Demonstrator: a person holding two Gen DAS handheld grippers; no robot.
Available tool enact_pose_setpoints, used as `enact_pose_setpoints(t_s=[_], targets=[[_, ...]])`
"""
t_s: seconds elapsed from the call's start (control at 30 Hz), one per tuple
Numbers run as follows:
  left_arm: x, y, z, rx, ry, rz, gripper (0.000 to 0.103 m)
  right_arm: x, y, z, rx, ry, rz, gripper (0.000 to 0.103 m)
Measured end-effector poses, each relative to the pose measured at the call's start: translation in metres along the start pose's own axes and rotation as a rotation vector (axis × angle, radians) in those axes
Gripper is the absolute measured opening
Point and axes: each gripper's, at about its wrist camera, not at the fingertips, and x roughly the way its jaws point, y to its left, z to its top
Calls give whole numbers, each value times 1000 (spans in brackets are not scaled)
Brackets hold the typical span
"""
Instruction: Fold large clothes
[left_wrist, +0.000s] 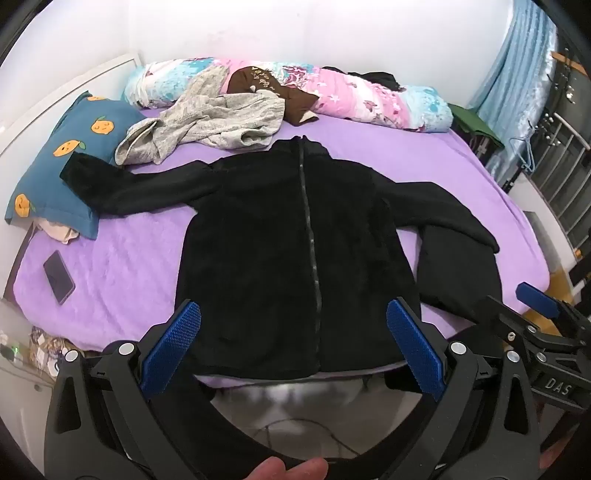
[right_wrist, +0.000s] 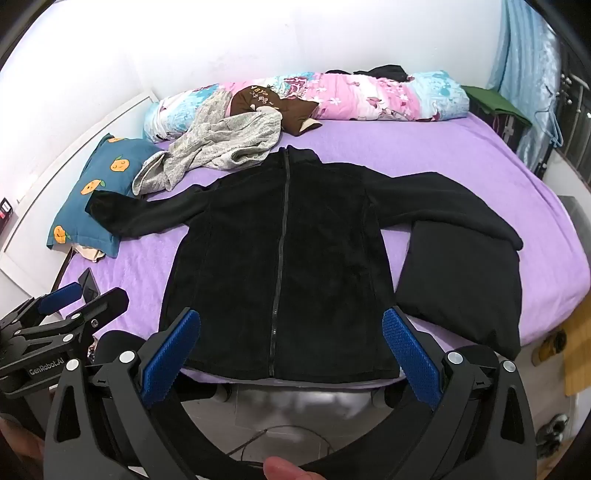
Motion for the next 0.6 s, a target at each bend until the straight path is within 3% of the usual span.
enact_pose_setpoints(t_s=[0.6], targets=[[-1, 1, -1, -12, 2, -10, 97, 0, 0, 0, 0, 0, 4, 97]])
